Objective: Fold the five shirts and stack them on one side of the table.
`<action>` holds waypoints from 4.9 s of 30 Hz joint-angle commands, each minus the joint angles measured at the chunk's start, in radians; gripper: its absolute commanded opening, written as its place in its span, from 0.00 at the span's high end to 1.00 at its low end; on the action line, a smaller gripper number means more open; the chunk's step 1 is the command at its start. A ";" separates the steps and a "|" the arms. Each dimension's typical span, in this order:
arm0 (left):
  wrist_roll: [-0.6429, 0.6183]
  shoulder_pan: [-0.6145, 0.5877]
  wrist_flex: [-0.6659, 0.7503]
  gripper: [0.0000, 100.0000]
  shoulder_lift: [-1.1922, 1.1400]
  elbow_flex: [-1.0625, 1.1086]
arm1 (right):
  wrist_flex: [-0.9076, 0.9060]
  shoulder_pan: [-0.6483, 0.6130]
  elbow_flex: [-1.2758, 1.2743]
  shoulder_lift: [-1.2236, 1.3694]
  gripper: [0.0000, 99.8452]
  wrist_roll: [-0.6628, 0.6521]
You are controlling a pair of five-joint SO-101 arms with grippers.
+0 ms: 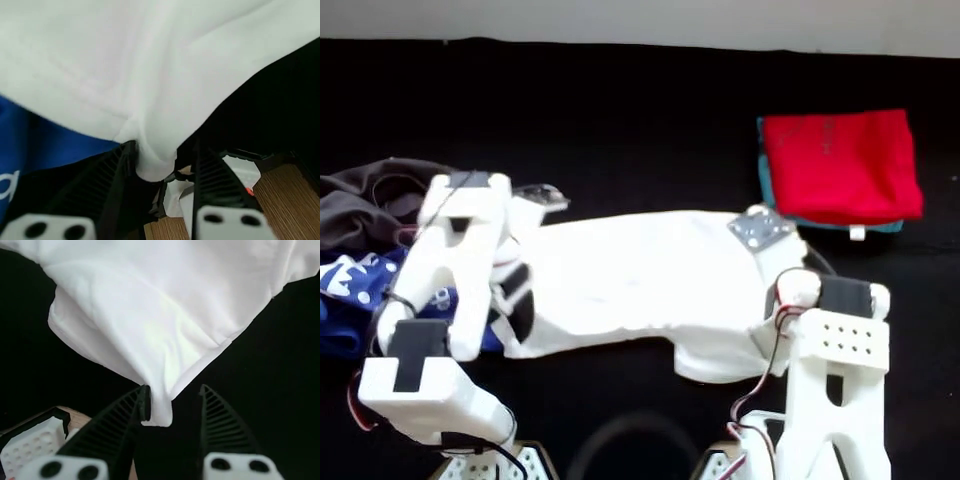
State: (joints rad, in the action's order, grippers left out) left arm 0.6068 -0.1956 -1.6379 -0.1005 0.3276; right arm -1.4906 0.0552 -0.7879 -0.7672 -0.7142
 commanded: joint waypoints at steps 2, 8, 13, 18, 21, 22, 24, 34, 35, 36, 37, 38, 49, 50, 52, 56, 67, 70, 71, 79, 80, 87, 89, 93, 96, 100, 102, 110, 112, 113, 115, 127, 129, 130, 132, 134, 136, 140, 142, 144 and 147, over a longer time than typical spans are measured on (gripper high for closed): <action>0.038 -0.162 -0.026 0.79 0.035 -0.225 | -0.019 0.007 0.137 -0.019 0.78 -0.006; 0.038 -0.321 0.183 0.84 -0.119 -0.272 | 0.018 -0.010 0.231 -0.019 0.78 0.023; 0.038 -0.421 0.292 0.98 -0.420 -0.397 | 0.131 -0.065 0.208 -0.008 0.84 0.150; 0.038 -0.581 0.304 0.99 -0.693 -0.771 | 0.226 -0.122 0.131 -0.008 0.92 0.207; 0.038 -0.668 0.293 0.99 -0.842 -1.073 | 0.272 -0.128 0.090 -0.008 0.92 0.229; 0.038 -0.694 0.273 0.99 -0.886 -1.175 | 0.291 -0.128 0.076 -0.008 0.92 0.230; 0.038 -0.730 0.213 0.99 -0.970 -1.369 | 0.321 -0.128 0.053 -0.008 0.92 0.230; 0.029 -0.786 -0.009 0.99 -1.176 -1.939 | 0.363 -0.133 0.024 -0.007 0.92 0.265; 0.015 -0.783 -0.038 0.99 -1.176 -1.962 | 0.363 -0.142 0.024 -0.007 0.92 0.270; -0.009 -0.779 -0.080 0.99 -1.175 -1.985 | 0.363 -0.148 0.022 -0.007 0.92 0.270; -0.023 -0.766 -0.120 0.99 -1.168 -1.997 | 0.363 -0.159 0.022 -0.007 0.92 0.270; -0.038 -0.751 -0.143 0.99 -1.153 -1.989 | 0.366 -0.171 0.022 -0.007 0.92 0.270; -0.110 -0.578 -0.144 0.95 -0.595 -1.465 | 0.473 -0.200 0.035 0.219 0.87 0.342; -0.109 -0.561 -0.144 0.92 -0.526 -1.397 | 0.493 -0.200 0.035 0.251 0.85 0.348; -0.109 -0.526 -0.144 0.87 -0.397 -1.253 | 0.532 -0.200 0.035 0.303 0.82 0.370; -0.107 -0.401 -0.143 0.83 -0.183 -0.961 | 0.598 -0.200 0.035 0.358 0.82 0.376; -0.160 -0.050 0.133 0.99 -0.145 -0.400 | 0.702 -0.246 0.035 0.375 0.99 0.376; -0.206 -0.005 0.193 0.99 -0.206 -0.394 | 0.730 -0.246 0.027 0.375 0.99 0.376; -0.222 0.013 0.198 0.99 -0.228 -0.394 | 0.743 -0.246 0.025 0.377 0.99 0.376; -0.279 0.051 0.290 0.99 -0.403 -0.446 | 0.765 -0.246 0.058 0.561 0.99 0.376; -0.279 0.033 0.307 0.99 -0.424 -0.472 | 0.768 -0.246 0.070 0.595 0.99 0.376; -0.239 -0.111 0.318 0.99 -0.625 -0.823 | 0.771 -0.245 0.271 0.842 0.99 0.374; -0.215 -0.133 0.299 0.99 -0.705 -0.943 | 0.771 -0.245 0.361 0.926 0.99 0.374; -0.215 -0.148 0.158 0.99 -0.854 -1.228 | 0.759 -0.248 0.522 1.073 0.99 0.374; -0.215 -0.147 -0.014 0.99 -0.934 -1.446 | 0.642 -0.251 0.590 1.089 0.99 0.376; -0.218 -0.148 -0.140 0.99 -0.990 -1.635 | 0.506 -0.266 0.664 1.087 0.99 0.376; -0.218 -0.153 -0.140 0.99 -0.978 -1.635 | 0.475 -0.268 0.693 1.063 0.99 0.376; -0.218 -0.134 -0.144 0.99 -0.650 -1.245 | 0.404 -0.340 0.636 0.776 0.99 0.376; -0.210 -0.125 -0.140 0.99 -0.516 -1.066 | 0.404 -0.361 0.590 0.707 0.99 0.376; -0.210 -0.114 -0.138 0.99 -0.455 -0.977 | 0.406 -0.367 0.567 0.677 0.99 0.376; -0.206 -0.085 -0.127 0.99 -0.355 -0.803 | 0.407 -0.383 0.518 0.633 0.99 0.373; -0.195 -0.124 0.414 0.99 -0.166 -0.088 | 0.410 -0.463 0.213 0.461 0.99 0.370; -0.195 -0.136 0.377 0.99 -0.166 -0.090 | 0.410 -0.490 0.170 0.438 0.99 0.368; -0.195 -0.136 0.358 0.99 -0.165 -0.090 | 0.410 -0.504 0.148 0.432 0.99 0.368; -0.195 -0.134 0.315 0.99 -0.165 -0.090 | 0.412 -0.527 0.108 0.430 0.99 0.368; -0.195 -0.133 0.287 0.99 -0.165 -0.090 | 0.412 -0.538 0.084 0.427 0.99 0.368; -0.195 -0.134 0.285 0.99 -0.165 -0.090 | 0.409 -0.539 0.076 0.421 0.99 0.368; -0.196 -0.136 0.373 0.99 -0.180 -0.067 | 0.406 -0.562 0.076 0.421 0.99 0.368; -0.199 -0.130 0.448 0.99 -0.189 -0.030 | 0.404 -0.604 0.070 0.421 0.99 0.368; -0.201 -0.130 0.505 0.99 -0.203 -0.005 | 0.404 -0.656 0.067 0.426 0.99 0.368; -0.201 -0.133 0.517 0.99 -0.205 -0.002 | 0.420 -0.714 0.061 0.446 0.99 0.368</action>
State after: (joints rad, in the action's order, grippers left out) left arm 0.4012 -0.3168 -1.1561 -0.2969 0.3184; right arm -1.0794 -0.6107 -0.7250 -0.3038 -0.3445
